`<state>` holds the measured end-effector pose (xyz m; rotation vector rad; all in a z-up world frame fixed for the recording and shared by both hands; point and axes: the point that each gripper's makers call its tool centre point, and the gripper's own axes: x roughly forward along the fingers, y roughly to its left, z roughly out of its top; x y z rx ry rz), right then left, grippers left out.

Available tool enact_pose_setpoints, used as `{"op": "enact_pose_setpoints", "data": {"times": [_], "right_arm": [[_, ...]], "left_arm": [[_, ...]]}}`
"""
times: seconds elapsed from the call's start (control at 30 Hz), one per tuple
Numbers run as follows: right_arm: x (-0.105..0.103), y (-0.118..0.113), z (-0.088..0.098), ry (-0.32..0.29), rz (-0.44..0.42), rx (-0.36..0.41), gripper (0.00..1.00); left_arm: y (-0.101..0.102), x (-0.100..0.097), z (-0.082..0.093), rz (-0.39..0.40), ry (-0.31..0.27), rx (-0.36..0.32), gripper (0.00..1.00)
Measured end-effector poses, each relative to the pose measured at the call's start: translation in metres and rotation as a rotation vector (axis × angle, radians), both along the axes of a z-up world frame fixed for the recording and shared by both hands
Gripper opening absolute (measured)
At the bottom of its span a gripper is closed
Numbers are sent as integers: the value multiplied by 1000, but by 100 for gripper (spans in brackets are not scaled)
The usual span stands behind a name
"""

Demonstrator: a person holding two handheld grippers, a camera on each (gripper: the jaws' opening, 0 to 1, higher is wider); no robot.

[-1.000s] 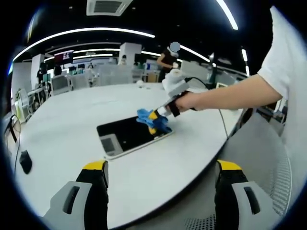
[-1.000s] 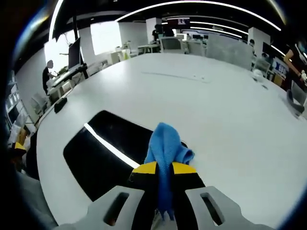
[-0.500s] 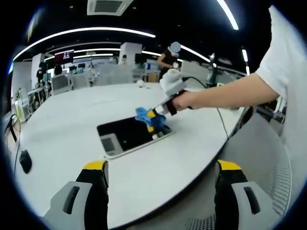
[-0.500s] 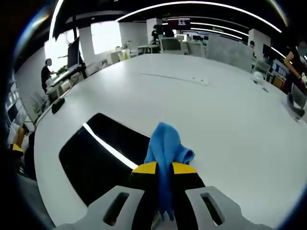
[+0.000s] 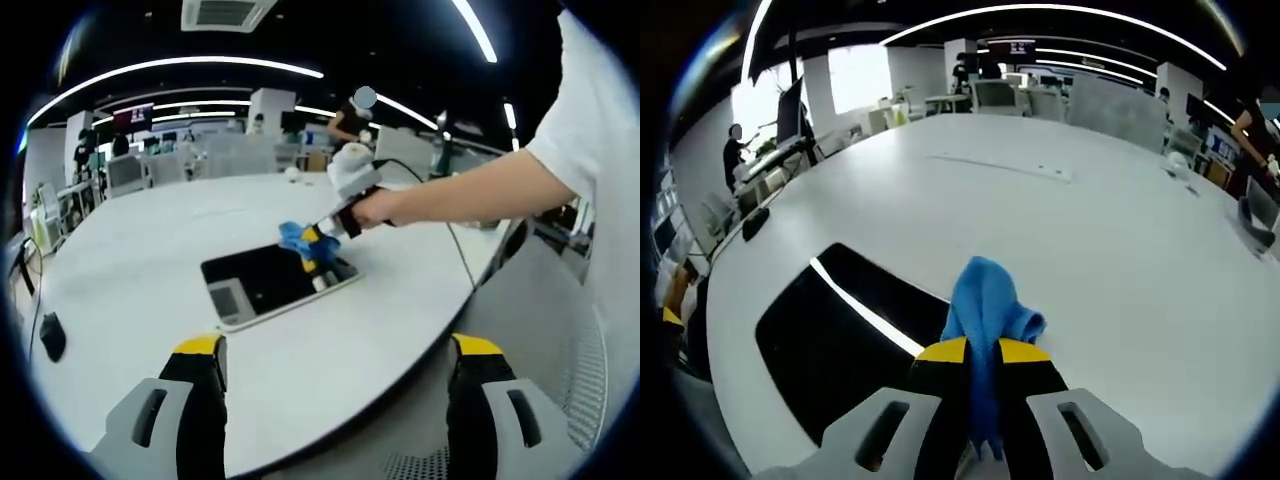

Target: Wipe the mirror surface with the cleaning cloth until all visible marks leave the cleaned area.

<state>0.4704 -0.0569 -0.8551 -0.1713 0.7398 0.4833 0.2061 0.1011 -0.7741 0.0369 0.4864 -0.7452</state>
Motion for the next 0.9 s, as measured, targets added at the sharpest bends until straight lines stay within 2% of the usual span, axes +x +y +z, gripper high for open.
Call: {"op": "enact_pose_setpoints", "data": {"times": [0.9], "right_arm": [[13,2,1,-14,-3,-5,5]], "left_arm": [[-1,0,-2,-7,9,6,91]]}}
